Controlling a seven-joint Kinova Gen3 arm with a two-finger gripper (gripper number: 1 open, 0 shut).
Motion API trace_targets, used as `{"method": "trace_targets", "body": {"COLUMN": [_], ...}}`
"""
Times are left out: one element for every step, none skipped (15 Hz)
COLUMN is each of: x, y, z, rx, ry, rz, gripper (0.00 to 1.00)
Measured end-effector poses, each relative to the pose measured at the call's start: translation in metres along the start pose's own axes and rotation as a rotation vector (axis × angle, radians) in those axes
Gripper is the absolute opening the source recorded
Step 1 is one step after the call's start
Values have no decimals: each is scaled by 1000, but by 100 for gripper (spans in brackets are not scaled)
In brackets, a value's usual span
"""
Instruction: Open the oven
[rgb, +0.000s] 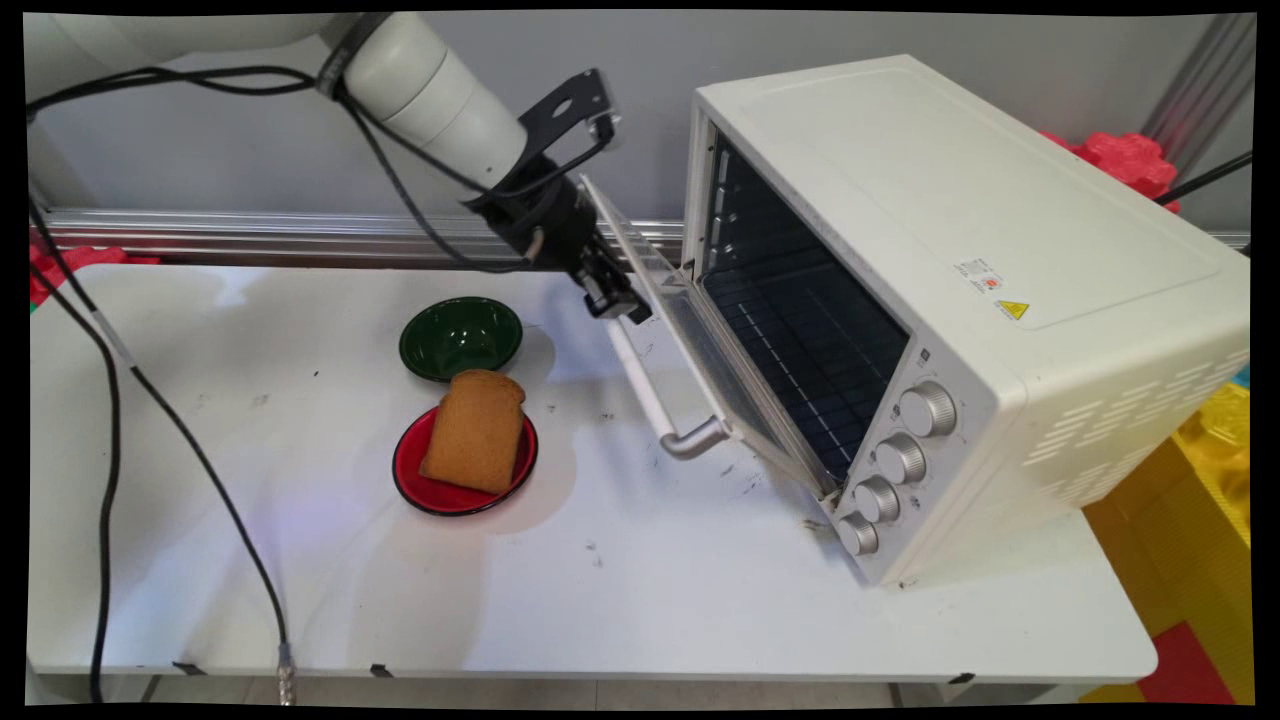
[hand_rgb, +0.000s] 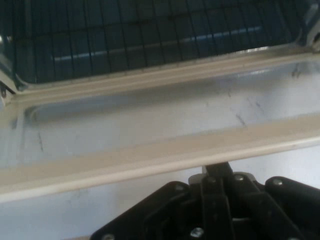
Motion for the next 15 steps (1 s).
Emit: {"method": "trace_targets", "body": {"x": [-5,-11,-16,-20,-25,-31,-37,-42,-47,-52,-56,-61,-65,-70,-73], "y": [-1,-1,-2,-3,-4,-4,-5,-6,-6,-7,-7,-7,-7,-7,-7], "z": [0,0,0,0,0,0,0,1,1,2,2,2,3,3,3], "rx": [3,8,13,16,20,24,27,29,29,28,28,26,24,23,22], "ry": [0,1,1,2,2,2,3,5,7,10,13,17,20,24,27], "rz": [0,-1,-3,-5,-8,-13,-18,-24,-28,-34,-38,-40,-42,-43,-43], "gripper": [0,0,0,0,0,0,0,0,0,0,0,0,0,0,0]}}
